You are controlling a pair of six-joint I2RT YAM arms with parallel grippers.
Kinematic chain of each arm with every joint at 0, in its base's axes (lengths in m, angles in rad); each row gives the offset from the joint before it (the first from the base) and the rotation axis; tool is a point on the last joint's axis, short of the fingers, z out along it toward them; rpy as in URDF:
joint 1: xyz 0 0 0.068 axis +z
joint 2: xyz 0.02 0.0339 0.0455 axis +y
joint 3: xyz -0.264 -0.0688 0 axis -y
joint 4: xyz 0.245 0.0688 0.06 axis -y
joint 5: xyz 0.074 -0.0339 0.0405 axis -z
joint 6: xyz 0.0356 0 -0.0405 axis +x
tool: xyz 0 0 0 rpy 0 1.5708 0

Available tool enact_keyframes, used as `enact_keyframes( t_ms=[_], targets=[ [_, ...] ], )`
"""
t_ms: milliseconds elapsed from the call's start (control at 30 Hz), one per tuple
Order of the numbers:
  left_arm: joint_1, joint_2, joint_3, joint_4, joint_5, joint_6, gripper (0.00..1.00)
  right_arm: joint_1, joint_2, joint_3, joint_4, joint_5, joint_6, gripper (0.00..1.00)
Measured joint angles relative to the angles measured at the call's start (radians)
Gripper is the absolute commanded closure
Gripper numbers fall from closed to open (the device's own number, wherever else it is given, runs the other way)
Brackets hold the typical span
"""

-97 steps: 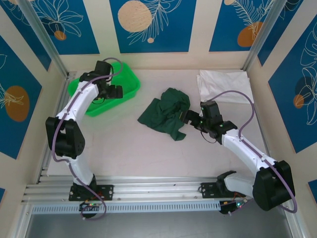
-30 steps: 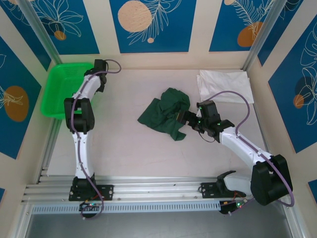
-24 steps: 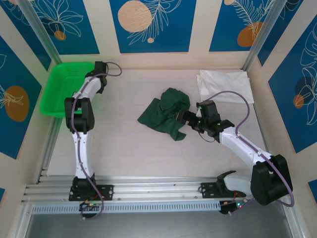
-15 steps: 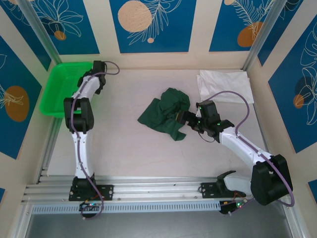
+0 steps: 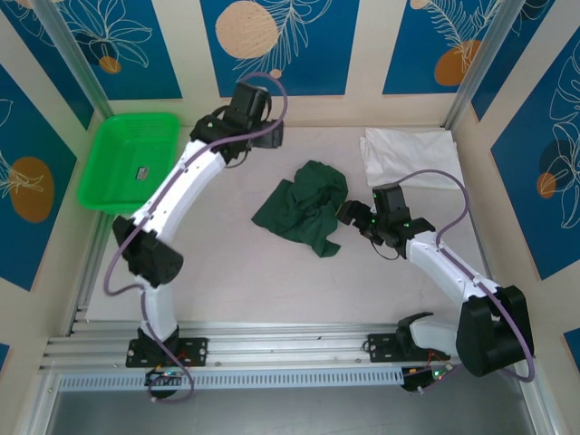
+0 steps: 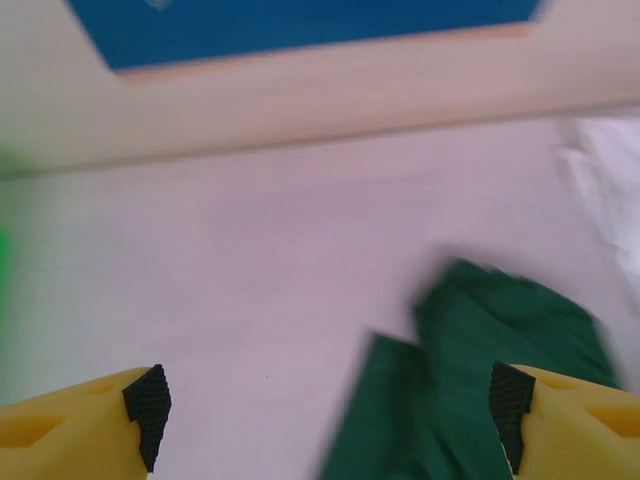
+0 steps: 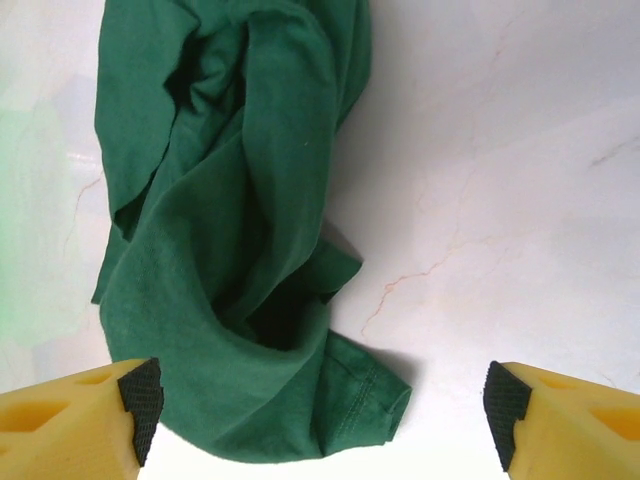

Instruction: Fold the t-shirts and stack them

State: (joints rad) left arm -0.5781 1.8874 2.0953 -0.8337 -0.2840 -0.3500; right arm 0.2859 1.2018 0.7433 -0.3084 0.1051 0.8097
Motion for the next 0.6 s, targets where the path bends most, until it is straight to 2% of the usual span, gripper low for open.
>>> enact_keyframes(
  t_ms=[167,300,367,467,600],
  targets=[
    [-0.026,-0.2,-0.465,0.115,0.106,-0.193,0.19,-0.02,0.006,0.0,-0.007,-0.018,0.014,0.2],
    [-0.035,-0.208,-0.784,0.177,0.159,-0.329,0.18,-0.024,0.007,0.0,-0.041,-0.018,0.037,0.26],
    [-0.035,-0.19,-0.864,0.188,0.177,-0.371,0.17,-0.027,0.013,0.001,-0.068,-0.015,0.063,0.28],
    [-0.033,-0.169,-0.883,0.214,0.179,-0.416,0.17,-0.03,0.024,-0.001,-0.111,-0.017,0.1,0.33],
    [-0.011,-0.142,-0.883,0.312,0.203,-0.477,0.23,-0.03,0.03,-0.025,-0.131,-0.041,0.116,0.4]
  ],
)
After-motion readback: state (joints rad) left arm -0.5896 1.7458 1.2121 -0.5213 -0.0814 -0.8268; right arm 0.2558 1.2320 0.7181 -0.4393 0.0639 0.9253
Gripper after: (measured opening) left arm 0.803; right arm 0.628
